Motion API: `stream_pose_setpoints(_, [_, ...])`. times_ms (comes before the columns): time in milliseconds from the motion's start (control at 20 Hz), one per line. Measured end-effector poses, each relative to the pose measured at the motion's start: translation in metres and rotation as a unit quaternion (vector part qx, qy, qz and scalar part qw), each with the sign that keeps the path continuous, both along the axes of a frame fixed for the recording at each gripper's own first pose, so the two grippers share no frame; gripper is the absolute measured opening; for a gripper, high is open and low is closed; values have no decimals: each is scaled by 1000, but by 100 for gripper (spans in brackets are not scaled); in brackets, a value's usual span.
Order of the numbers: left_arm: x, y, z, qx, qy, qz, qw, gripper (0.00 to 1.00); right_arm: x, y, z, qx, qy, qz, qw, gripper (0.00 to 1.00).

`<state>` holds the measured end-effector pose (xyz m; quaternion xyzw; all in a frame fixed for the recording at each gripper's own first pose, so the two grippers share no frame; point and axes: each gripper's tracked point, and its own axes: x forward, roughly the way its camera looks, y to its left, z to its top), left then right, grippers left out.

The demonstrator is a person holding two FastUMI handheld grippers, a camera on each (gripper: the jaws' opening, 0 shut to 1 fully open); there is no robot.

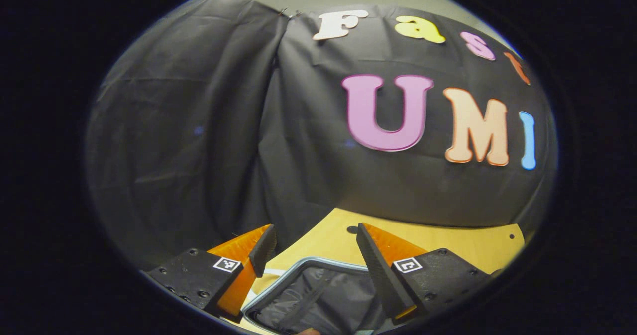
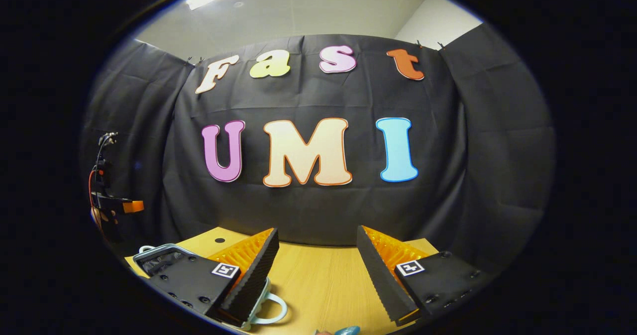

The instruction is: First open the suitcase, pack the skin care products into it, and then close the suitcase.

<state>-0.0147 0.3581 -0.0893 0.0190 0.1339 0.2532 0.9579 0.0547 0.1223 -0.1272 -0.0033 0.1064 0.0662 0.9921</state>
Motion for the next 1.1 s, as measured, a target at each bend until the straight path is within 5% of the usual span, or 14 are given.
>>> stream_pose_setpoints(400, [18, -155, -1, -25, -17, -94, 995, 95, -9, -62, 5, 7, -1, 1, 1000, 98])
stream_pose_setpoints(1100, [1, -334, -58, -77, 39, -185, 979, 95, -28, -138, 4, 15, -7, 0, 1000, 98])
